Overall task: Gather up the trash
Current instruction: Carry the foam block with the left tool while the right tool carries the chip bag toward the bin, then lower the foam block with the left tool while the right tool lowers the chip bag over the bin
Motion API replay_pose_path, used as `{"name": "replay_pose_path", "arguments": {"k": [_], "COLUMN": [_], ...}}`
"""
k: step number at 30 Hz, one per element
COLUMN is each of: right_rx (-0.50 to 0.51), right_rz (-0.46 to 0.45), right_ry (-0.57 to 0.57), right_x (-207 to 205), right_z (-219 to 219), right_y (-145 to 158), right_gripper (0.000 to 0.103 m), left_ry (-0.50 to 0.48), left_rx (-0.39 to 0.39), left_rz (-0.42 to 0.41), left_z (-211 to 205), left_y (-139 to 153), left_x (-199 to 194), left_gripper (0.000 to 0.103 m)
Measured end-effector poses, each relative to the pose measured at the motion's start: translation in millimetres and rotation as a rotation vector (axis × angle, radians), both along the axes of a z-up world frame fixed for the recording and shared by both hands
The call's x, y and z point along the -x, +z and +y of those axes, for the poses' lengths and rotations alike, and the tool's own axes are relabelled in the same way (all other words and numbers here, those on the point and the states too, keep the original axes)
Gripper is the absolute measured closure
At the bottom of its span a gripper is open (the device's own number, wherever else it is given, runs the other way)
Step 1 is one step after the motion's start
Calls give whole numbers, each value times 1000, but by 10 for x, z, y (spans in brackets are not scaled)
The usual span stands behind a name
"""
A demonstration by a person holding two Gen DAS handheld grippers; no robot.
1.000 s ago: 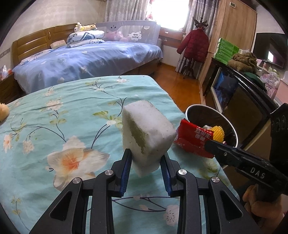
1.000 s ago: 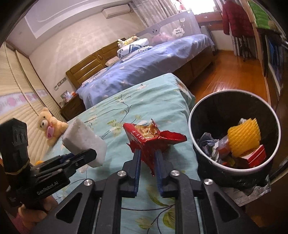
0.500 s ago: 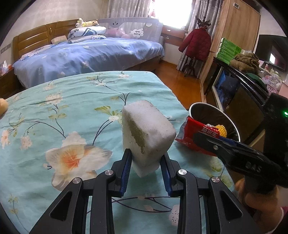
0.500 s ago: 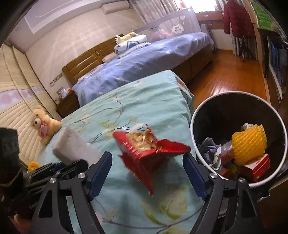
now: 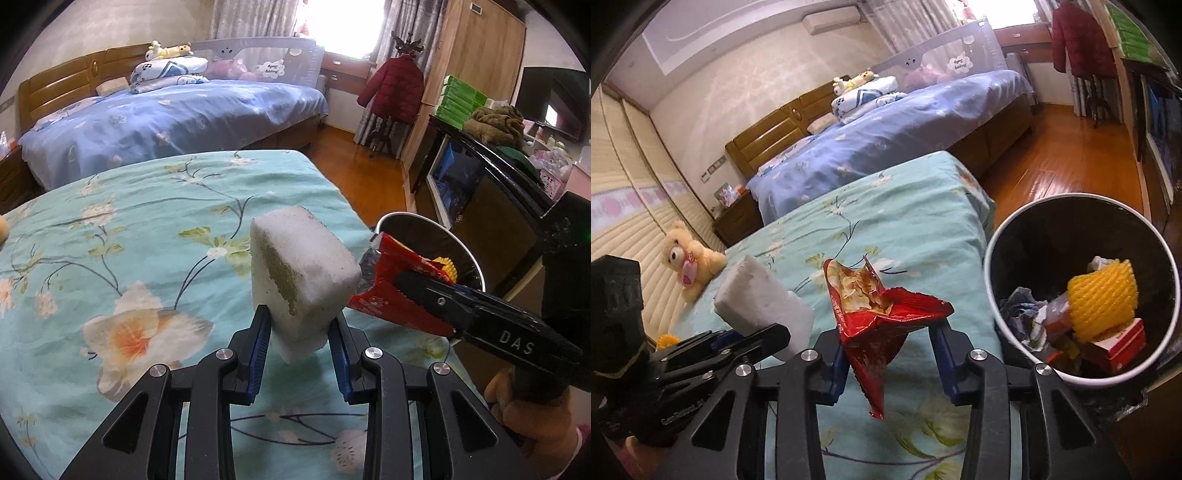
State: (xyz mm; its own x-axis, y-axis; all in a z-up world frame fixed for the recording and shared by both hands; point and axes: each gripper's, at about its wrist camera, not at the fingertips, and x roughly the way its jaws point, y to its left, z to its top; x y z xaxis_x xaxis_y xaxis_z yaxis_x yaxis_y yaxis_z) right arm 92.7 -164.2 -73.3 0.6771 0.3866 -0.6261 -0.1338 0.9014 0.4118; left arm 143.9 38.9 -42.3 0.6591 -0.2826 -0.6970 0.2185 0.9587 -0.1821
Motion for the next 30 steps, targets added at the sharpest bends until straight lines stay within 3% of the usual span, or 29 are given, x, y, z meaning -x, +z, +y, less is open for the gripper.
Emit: {"name": "replay_pose_path", "arguments": {"k": [30], "right_rx": [-29], "right_rz": [-28], "right_ry": [-174], "right_x": [292], "right_z": [-804], "right_y": [124], "right_gripper": [63], "left_ry": [-151], "left_rx": [-30], "left_rz": [-44], "left_z": [-709], "left_y": [139], "left_x": [-117], "left_gripper": [73]}}
